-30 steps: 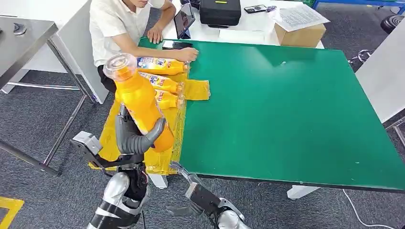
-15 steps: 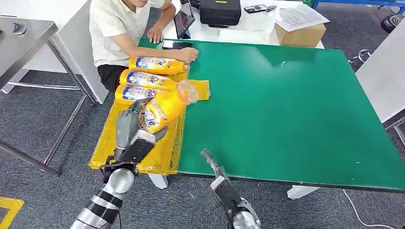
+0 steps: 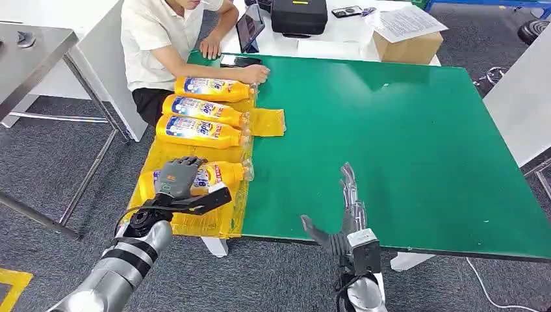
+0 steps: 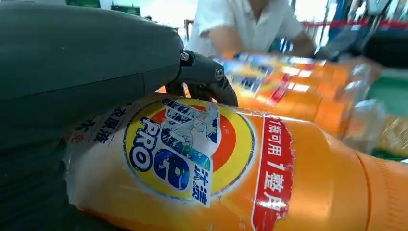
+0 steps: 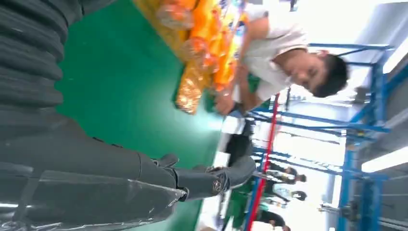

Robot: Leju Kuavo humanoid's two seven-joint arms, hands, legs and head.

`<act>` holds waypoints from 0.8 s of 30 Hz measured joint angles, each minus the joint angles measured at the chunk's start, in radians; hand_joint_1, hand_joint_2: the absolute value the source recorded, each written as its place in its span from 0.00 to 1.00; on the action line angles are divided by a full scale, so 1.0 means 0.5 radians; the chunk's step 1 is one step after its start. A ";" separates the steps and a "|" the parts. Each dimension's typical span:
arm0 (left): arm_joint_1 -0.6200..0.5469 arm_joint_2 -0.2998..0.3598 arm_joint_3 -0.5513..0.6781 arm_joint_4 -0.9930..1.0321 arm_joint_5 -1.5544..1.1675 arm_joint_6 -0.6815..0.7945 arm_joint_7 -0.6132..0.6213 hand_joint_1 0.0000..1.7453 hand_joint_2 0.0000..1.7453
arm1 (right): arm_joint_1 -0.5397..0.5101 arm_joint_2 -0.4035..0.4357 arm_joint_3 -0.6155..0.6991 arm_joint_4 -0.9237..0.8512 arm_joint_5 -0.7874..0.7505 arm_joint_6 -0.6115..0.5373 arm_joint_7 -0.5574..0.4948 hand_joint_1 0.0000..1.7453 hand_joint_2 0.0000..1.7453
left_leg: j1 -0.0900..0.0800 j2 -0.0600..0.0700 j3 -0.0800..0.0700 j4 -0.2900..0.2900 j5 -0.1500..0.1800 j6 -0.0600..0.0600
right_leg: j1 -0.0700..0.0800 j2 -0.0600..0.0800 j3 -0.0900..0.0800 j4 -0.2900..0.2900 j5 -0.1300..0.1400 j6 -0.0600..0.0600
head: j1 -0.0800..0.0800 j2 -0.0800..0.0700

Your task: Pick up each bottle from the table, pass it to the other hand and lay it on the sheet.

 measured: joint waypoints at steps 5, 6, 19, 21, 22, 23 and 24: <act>-0.116 -0.002 0.005 0.231 -0.001 -0.114 -0.001 0.83 1.00 | 0.003 0.000 -0.001 -0.062 -0.027 0.006 0.000 0.00 1.00 | 0.000 -0.001 0.000 0.000 0.000 0.000 | 0.000 0.000 0.001 0.000 0.000 0.000 | 0.002 0.000; -0.137 -0.002 0.005 0.267 -0.001 -0.121 -0.001 0.68 1.00 | 0.003 0.000 -0.001 -0.067 -0.028 0.006 0.000 0.00 1.00 | 0.000 -0.001 0.001 0.000 0.000 0.000 | 0.000 0.000 0.002 0.000 0.000 0.000 | 0.001 0.000; -0.270 -0.020 0.088 0.486 0.246 -0.493 -0.211 0.00 1.00 | 0.002 0.000 -0.021 -0.076 -0.089 0.044 0.000 0.00 1.00 | 0.000 -0.002 0.012 0.000 0.000 0.000 | 0.000 -0.001 0.013 0.000 0.000 0.000 | 0.002 0.000; -0.273 -0.024 0.095 0.495 0.256 -0.500 -0.222 0.00 1.00 | 0.002 0.000 -0.025 -0.076 -0.089 0.046 0.000 0.00 1.00 | 0.000 -0.003 0.013 0.000 0.000 0.000 | 0.000 -0.002 0.014 0.000 0.000 0.000 | 0.002 0.000; -0.274 -0.025 0.100 0.499 0.259 -0.503 -0.223 0.00 1.00 | 0.002 0.000 -0.027 -0.076 -0.089 0.046 0.000 0.00 1.00 | 0.000 -0.003 0.013 0.000 0.000 0.000 | 0.000 -0.002 0.014 0.000 0.000 0.000 | 0.001 0.000; -0.275 -0.027 0.106 0.503 0.260 -0.504 -0.224 0.00 1.00 | 0.002 0.000 -0.028 -0.076 -0.089 0.047 0.000 0.00 1.00 | 0.000 -0.003 0.013 0.000 0.000 0.000 | 0.000 -0.002 0.014 0.000 0.000 0.000 | 0.001 0.000; -0.275 -0.030 0.111 0.506 0.260 -0.504 -0.224 0.00 1.00 | 0.002 0.000 -0.029 -0.076 -0.089 0.047 0.000 0.00 1.00 | 0.000 -0.003 0.013 0.000 0.000 0.000 | 0.000 -0.002 0.015 0.000 0.000 0.000 | 0.001 0.000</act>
